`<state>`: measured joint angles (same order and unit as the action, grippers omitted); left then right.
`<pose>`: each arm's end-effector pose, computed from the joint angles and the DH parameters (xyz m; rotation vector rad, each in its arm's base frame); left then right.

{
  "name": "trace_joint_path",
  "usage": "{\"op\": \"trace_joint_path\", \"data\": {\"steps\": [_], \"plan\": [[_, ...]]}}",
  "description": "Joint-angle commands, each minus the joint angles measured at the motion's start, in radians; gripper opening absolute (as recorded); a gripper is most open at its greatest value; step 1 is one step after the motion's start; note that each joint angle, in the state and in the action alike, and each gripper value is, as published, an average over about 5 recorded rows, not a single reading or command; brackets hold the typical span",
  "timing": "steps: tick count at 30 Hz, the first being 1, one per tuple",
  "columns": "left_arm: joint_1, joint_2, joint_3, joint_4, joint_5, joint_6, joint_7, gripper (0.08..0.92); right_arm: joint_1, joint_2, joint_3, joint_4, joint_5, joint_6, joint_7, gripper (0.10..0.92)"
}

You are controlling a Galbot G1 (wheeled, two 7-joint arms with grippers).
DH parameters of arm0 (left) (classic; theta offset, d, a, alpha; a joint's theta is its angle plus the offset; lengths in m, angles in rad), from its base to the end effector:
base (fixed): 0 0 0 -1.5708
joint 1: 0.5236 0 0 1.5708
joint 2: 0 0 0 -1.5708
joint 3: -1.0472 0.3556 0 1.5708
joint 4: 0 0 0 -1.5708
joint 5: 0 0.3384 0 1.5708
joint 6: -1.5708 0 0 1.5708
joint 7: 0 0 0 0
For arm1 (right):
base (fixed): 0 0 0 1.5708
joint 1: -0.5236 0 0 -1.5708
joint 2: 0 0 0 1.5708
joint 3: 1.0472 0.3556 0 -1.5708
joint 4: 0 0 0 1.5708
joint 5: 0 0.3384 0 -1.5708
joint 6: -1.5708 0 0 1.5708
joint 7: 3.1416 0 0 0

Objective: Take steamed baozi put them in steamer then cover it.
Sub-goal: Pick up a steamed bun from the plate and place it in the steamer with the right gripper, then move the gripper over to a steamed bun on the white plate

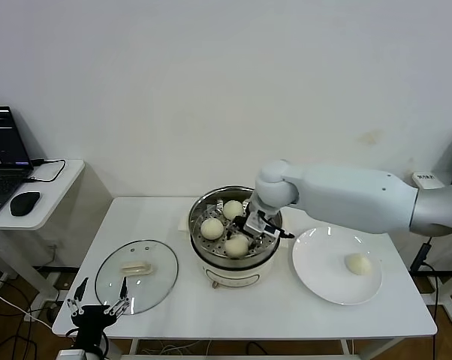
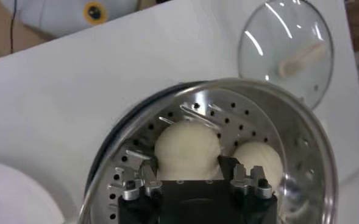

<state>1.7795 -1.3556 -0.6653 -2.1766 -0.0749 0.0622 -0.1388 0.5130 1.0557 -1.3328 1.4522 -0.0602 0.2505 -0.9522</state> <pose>0.1040 0.0732 -0.2962 0.1869 -2.9618 -0.2887 0.5021 0.0857 -0.1000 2.0563 -0.7372 2.2032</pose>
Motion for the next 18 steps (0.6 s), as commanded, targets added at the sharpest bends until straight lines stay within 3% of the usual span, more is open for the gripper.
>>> {"op": "trace_joint_path", "data": {"steps": [1,4,10,14,18], "plan": [[-0.001,0.003,-0.001,0.000,0.001,0.000,0.000,0.823,-0.002,-0.009,0.050,-0.030,-0.022,0.035,0.031,0.766],[0.000,0.005,-0.004,-0.001,0.002,0.000,0.000,0.823,0.000,-0.041,0.103,-0.047,-0.003,-0.018,0.049,0.813],[-0.001,0.014,-0.004,-0.006,0.002,0.001,0.001,0.823,0.018,-0.161,0.198,-0.019,0.107,-0.256,0.016,0.822],[-0.007,0.024,-0.001,-0.007,0.001,0.002,0.002,0.823,0.016,-0.307,0.227,0.061,0.186,-0.493,-0.020,0.823],[-0.013,0.034,0.005,-0.004,0.001,0.002,0.003,0.823,-0.038,-0.473,0.270,0.120,0.191,-0.575,-0.022,0.823]]}}
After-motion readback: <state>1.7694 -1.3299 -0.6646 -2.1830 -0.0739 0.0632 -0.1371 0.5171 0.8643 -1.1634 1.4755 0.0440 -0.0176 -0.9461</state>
